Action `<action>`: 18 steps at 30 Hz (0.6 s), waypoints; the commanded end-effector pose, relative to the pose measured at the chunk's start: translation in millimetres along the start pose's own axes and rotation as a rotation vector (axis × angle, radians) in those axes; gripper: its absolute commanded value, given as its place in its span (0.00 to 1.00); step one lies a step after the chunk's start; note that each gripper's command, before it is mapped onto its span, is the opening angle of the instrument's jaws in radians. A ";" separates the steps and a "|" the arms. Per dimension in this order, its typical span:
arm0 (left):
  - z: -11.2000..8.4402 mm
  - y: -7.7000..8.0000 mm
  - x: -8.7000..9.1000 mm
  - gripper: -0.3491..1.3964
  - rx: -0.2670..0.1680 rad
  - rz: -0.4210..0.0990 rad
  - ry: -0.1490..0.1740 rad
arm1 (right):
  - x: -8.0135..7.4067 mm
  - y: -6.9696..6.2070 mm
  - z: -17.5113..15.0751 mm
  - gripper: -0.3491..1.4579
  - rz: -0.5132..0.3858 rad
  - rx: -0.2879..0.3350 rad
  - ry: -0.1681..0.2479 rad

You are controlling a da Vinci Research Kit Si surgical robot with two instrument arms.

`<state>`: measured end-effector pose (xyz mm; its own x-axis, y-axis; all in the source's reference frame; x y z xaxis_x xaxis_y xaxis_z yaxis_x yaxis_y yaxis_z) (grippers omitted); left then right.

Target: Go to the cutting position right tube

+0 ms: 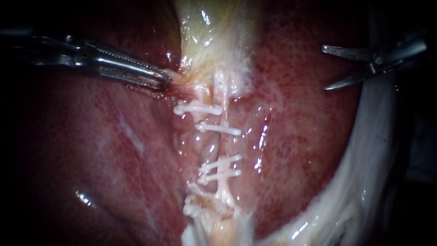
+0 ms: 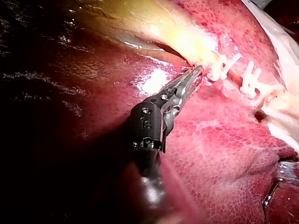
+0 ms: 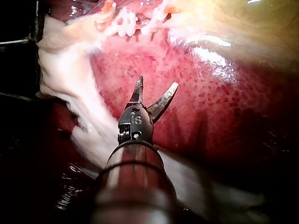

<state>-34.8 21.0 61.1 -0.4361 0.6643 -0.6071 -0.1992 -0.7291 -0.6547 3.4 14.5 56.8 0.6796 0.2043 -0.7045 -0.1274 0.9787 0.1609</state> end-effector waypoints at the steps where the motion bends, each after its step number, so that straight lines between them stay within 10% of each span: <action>1: -0.4 0.0 0.2 0.00 -0.005 -0.001 0.000 | 0.0 0.0 0.0 0.98 0.000 0.003 0.002; 18: -9.4 1.7 5.1 0.00 0.048 -0.003 0.064 | 0.3 -0.2 0.0 0.98 0.001 0.015 0.009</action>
<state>-29.0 24.7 52.6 -0.3792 0.6744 -0.6336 -0.2423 -0.7332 -0.6354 3.6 14.4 56.5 0.6711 0.2047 -0.7126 -0.1118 0.9781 0.1757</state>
